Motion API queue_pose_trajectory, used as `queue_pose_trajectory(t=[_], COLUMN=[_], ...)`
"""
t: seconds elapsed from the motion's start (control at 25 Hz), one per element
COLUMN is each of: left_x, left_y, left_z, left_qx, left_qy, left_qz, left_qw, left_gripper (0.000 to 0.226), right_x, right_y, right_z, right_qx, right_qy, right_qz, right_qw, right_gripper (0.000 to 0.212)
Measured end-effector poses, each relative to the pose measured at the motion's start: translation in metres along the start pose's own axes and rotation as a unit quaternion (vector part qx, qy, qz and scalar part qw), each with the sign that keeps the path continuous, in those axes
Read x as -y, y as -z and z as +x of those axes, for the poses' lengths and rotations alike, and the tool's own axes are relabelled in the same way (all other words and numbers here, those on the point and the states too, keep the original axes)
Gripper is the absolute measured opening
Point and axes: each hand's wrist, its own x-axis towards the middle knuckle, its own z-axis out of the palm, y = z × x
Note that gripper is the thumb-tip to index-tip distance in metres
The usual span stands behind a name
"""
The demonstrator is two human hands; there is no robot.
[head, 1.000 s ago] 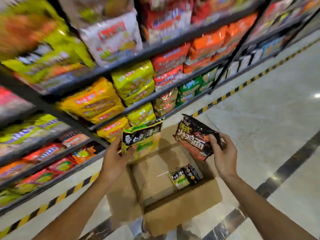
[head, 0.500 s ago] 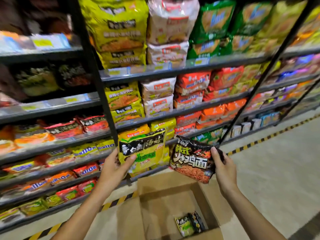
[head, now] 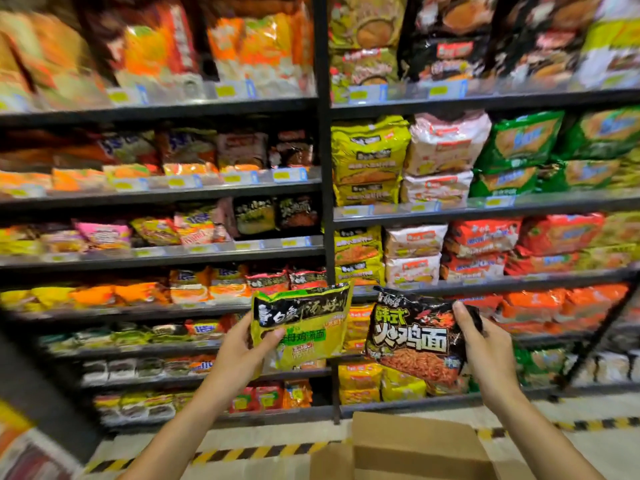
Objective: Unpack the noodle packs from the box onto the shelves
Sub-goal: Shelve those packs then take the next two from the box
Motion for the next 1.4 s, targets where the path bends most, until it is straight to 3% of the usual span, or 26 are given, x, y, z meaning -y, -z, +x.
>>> queue_pose_trajectory(t=[0.28, 0.44, 0.52, 0.64, 0.72, 0.96, 1.08, 1.2, 1.4], left_x=[-0.007, 0.011, 0.025, 0.048, 0.067, 0.096, 0.109, 0.106, 0.098], left_y=[0.07, 0.116, 0.148, 0.196, 0.229, 0.281, 0.285, 0.269, 0.227], left_z=[-0.005, 0.022, 0.043, 0.077, 0.1, 0.158, 0.195, 0.231, 0.292], left_qx=[-0.067, -0.066, -0.057, -0.065, -0.068, -0.042, -0.024, -0.04, -0.061], left_qy=[-0.007, -0.016, -0.029, -0.046, -0.05, -0.042, -0.051, -0.074, -0.105], left_qz=[-0.022, -0.026, -0.026, -0.031, -0.035, -0.03, 0.003, -0.008, -0.023], left_qw=[0.997, 0.997, 0.998, 0.996, 0.996, 0.998, 0.998, 0.996, 0.992], left_gripper=[0.025, 0.025, 0.035, 0.078, 0.09, 0.068, 0.077, 0.073, 0.059], right_x=[0.025, 0.045, 0.056, 0.07, 0.077, 0.075, 0.075, 0.077, 0.075], right_y=[-0.067, -0.121, -0.154, -0.21, -0.256, -0.34, -0.361, -0.375, -0.393], right_z=[-0.006, -0.009, -0.007, -0.001, 0.001, 0.017, 0.028, 0.049, 0.106], right_qx=[0.064, 0.068, 0.065, 0.034, 0.026, -0.028, -0.037, -0.058, -0.08], right_qy=[0.009, -0.004, -0.016, -0.023, -0.02, -0.024, -0.033, -0.04, -0.008], right_qz=[0.006, -0.001, 0.007, 0.019, 0.016, -0.004, -0.001, -0.014, -0.002], right_qw=[0.998, 0.998, 0.998, 0.999, 0.999, 0.999, 0.999, 0.997, 0.997], right_gripper=[0.083, 0.054, 0.063, 0.071, 0.081, 0.097, 0.09, 0.065, 0.067])
